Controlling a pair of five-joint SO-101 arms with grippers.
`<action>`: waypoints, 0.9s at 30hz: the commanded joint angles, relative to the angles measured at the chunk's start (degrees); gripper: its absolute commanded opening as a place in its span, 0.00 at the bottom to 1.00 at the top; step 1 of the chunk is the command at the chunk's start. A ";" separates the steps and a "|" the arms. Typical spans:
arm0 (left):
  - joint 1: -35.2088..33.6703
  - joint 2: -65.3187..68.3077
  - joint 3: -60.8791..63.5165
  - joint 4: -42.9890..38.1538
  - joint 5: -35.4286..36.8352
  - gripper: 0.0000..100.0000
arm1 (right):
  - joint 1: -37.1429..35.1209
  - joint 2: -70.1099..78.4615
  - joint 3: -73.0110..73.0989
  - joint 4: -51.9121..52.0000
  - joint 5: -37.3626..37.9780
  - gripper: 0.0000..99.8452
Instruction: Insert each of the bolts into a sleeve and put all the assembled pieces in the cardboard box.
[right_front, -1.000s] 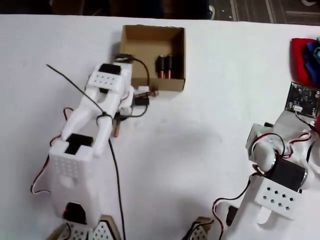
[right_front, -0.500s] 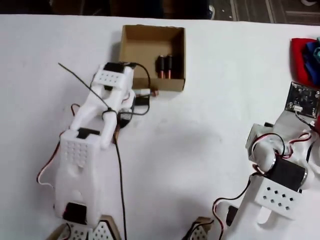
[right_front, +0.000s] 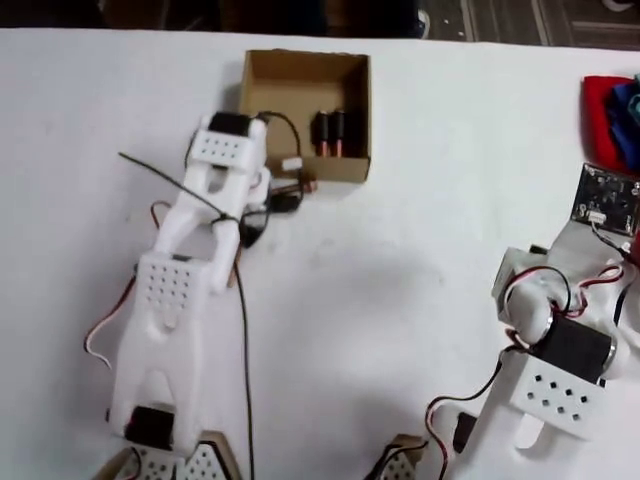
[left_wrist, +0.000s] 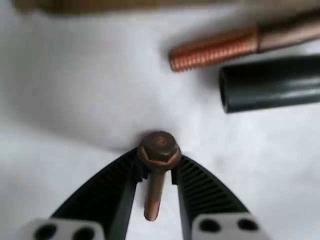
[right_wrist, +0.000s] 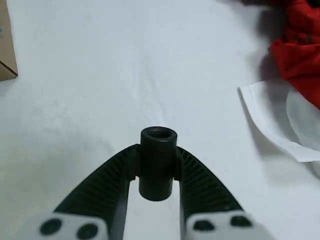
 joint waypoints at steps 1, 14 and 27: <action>0.35 0.00 -3.21 0.09 0.53 0.14 | -0.40 -1.63 -2.81 0.04 0.00 0.02; 0.62 0.26 -3.12 0.26 0.53 0.08 | -0.40 -1.63 -2.73 0.13 0.00 0.02; 0.88 -2.11 -4.35 0.44 0.44 0.03 | -1.71 -1.63 -2.11 1.80 0.00 0.02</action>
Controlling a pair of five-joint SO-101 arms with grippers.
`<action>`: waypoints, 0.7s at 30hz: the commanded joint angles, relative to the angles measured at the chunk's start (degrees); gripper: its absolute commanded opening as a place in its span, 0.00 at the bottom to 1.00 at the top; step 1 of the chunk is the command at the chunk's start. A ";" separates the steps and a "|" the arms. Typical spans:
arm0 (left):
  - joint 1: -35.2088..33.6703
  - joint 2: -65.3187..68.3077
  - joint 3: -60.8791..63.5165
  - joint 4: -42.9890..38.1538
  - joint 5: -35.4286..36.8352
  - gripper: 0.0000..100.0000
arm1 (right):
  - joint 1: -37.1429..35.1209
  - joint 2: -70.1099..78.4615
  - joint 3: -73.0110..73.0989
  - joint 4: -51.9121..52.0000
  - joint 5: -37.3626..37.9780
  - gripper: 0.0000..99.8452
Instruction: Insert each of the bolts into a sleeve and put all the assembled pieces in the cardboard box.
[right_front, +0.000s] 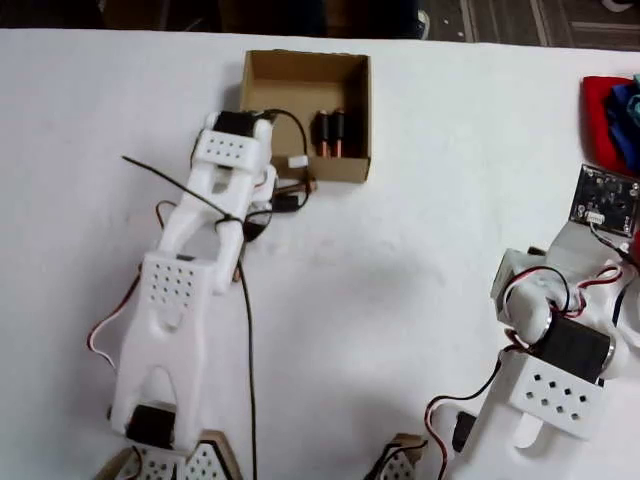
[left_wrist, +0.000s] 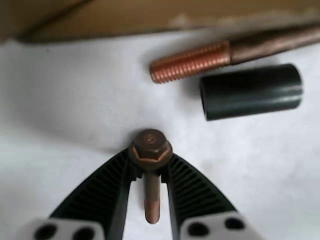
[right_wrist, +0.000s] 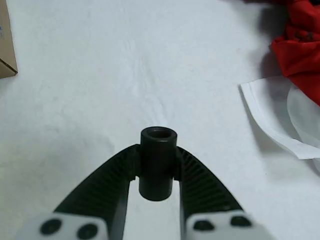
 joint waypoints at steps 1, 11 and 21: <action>0.62 -3.96 -2.86 0.44 0.26 0.03 | -2.51 -1.63 -1.41 0.66 0.00 0.02; 8.97 -30.07 13.05 0.35 0.35 0.03 | -12.79 -9.54 5.45 0.48 -0.09 0.02; 12.04 -68.13 52.18 -25.05 5.63 0.02 | -23.43 -33.01 30.33 -16.75 -0.09 0.02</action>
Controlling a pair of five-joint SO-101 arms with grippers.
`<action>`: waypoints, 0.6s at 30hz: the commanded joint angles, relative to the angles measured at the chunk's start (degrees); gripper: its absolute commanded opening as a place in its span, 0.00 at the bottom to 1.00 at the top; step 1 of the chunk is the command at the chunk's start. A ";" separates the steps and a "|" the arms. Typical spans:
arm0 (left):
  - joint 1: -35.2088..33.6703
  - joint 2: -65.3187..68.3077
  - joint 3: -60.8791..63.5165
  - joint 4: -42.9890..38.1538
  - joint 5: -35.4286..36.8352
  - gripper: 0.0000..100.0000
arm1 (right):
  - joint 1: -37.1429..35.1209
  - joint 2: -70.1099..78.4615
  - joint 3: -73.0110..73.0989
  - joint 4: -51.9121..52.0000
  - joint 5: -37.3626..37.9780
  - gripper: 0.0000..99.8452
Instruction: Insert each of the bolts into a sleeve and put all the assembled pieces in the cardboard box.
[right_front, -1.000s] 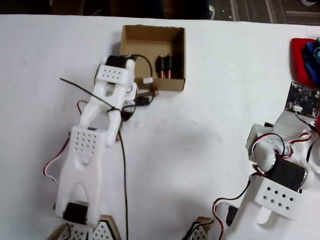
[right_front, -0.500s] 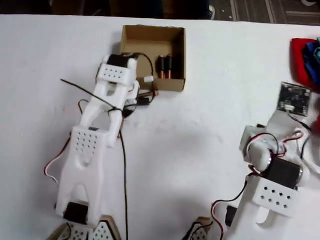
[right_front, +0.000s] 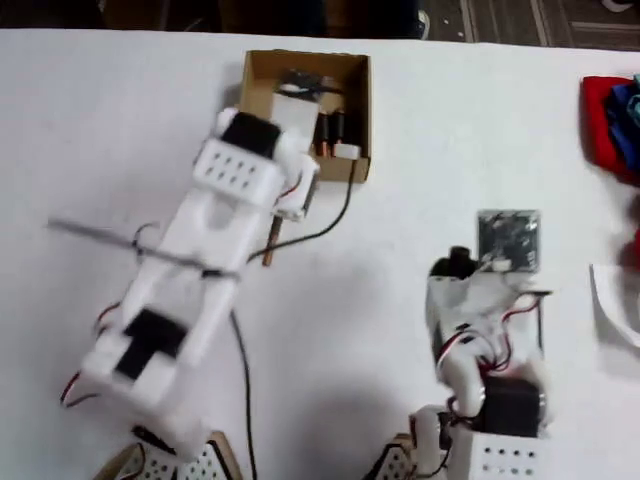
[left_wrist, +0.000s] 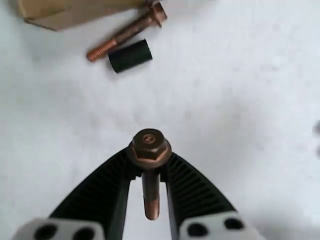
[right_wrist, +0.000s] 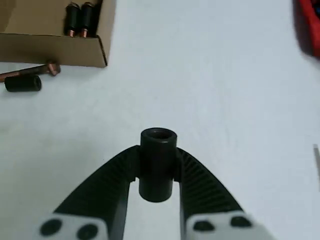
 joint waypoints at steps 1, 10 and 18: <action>0.53 -18.46 14.81 -13.27 4.57 0.02 | -2.42 -6.20 8.26 -10.24 -0.09 0.02; 0.79 -45.27 43.91 -44.22 13.19 0.02 | -13.23 -13.85 21.45 -38.37 -0.09 0.02; 9.58 -57.41 53.14 -60.84 14.24 0.02 | -21.41 -15.78 22.07 -41.10 0.00 0.02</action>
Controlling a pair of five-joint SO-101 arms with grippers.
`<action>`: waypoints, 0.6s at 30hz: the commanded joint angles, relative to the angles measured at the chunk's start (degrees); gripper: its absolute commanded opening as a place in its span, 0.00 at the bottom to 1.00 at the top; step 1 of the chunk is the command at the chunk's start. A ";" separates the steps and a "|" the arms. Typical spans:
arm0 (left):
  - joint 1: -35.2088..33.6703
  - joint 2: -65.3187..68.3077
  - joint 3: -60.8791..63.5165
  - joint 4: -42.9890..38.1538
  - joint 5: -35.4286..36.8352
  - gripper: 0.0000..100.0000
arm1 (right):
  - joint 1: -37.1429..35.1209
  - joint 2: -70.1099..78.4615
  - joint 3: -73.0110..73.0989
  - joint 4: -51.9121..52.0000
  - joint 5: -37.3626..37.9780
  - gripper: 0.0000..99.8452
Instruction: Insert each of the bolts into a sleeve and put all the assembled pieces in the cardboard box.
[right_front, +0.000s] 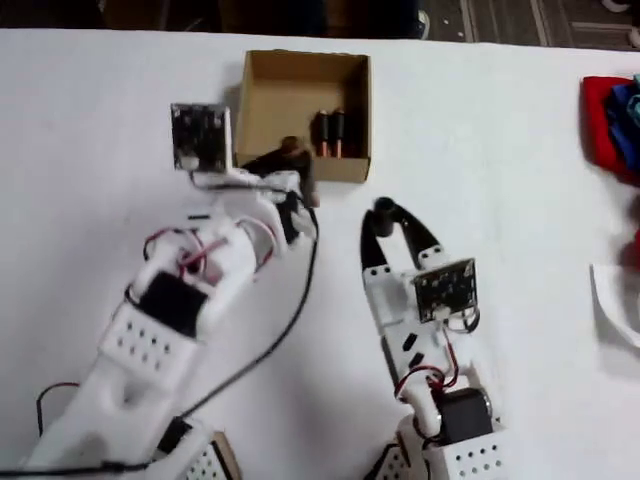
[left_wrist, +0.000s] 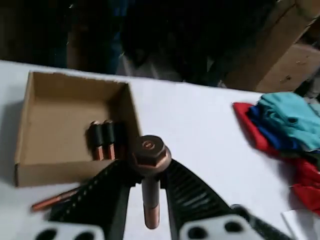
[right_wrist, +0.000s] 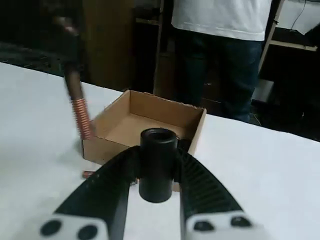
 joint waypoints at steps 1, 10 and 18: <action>4.66 -4.40 -0.13 -4.22 0.53 0.02 | -2.07 -1.19 -0.18 -1.45 0.00 0.02; 5.89 -2.55 -0.13 -4.40 0.53 0.02 | -1.98 -1.54 3.52 -1.80 0.00 0.02; 8.44 3.52 -0.13 -6.86 0.35 0.02 | -1.89 -1.54 3.43 -1.80 0.00 0.02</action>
